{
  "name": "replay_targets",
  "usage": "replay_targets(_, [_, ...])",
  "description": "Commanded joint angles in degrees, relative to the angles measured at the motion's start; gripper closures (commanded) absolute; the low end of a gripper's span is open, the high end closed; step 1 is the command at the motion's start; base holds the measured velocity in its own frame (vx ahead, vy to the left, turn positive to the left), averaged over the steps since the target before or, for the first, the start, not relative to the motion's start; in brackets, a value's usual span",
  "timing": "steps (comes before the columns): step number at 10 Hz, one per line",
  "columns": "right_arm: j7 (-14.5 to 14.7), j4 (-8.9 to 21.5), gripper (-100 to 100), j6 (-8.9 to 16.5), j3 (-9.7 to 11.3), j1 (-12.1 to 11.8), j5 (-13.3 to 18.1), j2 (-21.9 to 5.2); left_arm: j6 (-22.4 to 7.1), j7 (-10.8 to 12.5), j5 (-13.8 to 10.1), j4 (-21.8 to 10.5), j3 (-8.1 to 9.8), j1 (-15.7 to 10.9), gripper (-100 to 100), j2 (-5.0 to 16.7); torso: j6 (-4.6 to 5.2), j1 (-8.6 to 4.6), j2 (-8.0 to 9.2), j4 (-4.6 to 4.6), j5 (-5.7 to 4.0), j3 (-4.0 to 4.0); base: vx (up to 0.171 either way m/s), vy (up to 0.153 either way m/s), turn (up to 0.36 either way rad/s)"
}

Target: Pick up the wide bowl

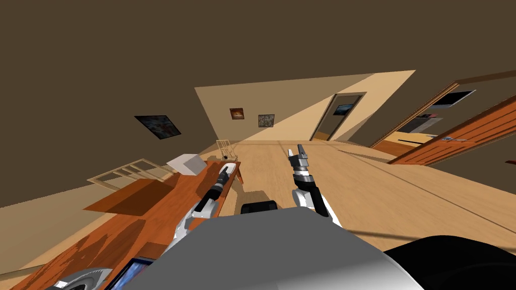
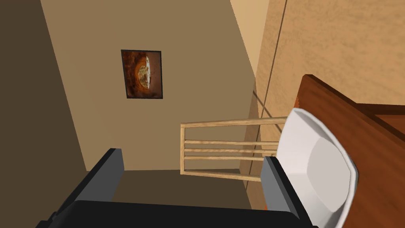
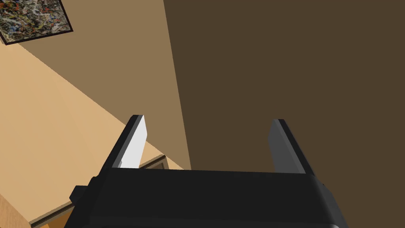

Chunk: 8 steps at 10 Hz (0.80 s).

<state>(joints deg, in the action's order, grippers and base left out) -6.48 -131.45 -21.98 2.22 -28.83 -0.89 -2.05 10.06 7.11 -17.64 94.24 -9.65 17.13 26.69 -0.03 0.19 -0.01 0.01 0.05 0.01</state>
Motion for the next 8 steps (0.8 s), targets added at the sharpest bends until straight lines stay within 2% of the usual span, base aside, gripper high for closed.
replay_targets(1, [0.0, 0.0, 0, 0.0, 0.0, 0.0, 0.0, 0.0, -2.11, -0.19, -1.39, -2.86, -0.41, -1.53, -100, 1.02, 0.0, 0.0, 0.0, 0.0, 0.0, 0.0, -0.004, 0.027, -0.074])
replay_targets(2, [0.0, 0.0, 0, 0.0, 0.0, 0.0, 0.0, 0.0, -2.11, -0.19, -1.39, -3.87, -0.41, -1.53, -100, 1.02, 0.02, -0.02, -0.02, 0.0, -0.01, -0.01, -0.001, 0.021, -0.073])
replay_targets(3, [0.0, 0.0, 0, 0.0, 0.0, 0.0, 0.0, 0.0, -3.79, -0.29, -2.56, -6.29, -0.71, -2.61, -100, 1.91, 0.01, -0.06, -0.03, 0.0, -0.01, -0.02, 0.002, 0.024, -0.107])
replay_targets(4, [0.0, 0.0, 0, 0.0, 0.0, 0.0, 0.0, 0.0, -3.79, -0.29, -2.56, -6.62, -0.71, -2.61, -100, 1.91, 0.02, -0.05, -0.04, -0.01, -0.01, -0.03, 0.0, 0.023, -0.05])
replay_targets(5, [0.0, 0.0, 0, 0.0, 0.0, 0.0, 0.0, 0.0, -5.43, -0.38, -3.69, -9.11, -0.98, -3.69, -100, 2.75, 0.01, -0.06, -0.04, 0.0, -0.02, -0.02, 0.006, 0.03, -0.092])
replay_targets(6, [0.0, 0.0, 0, 0.0, 0.0, 0.0, 0.0, 0.0, -5.43, -0.38, -3.69, -9.33, -0.98, -3.69, -100, 2.75, 0.02, -0.03, -0.06, -0.01, -0.02, -0.03, 0.008, 0.028, -0.058])
replay_targets(7, [0.0, 0.0, 0, 0.0, 0.0, 0.0, 0.0, 0.0, -7.04, -0.47, -4.76, -11.08, -1.23, -4.78, -100, 3.53, 0.0, -0.04, -0.07, -0.01, -0.01, -0.04, 0.012, 0.028, -0.116])
replay_targets(8, [0.0, 0.0, 0, 0.0, 0.0, 0.0, 0.0, 0.0, -7.04, -0.47, -4.76, -11.97, -1.23, -4.78, -100, 3.53, 0.03, -0.04, -0.09, -0.01, -0.01, -0.05, 0.009, 0.026, -0.054])
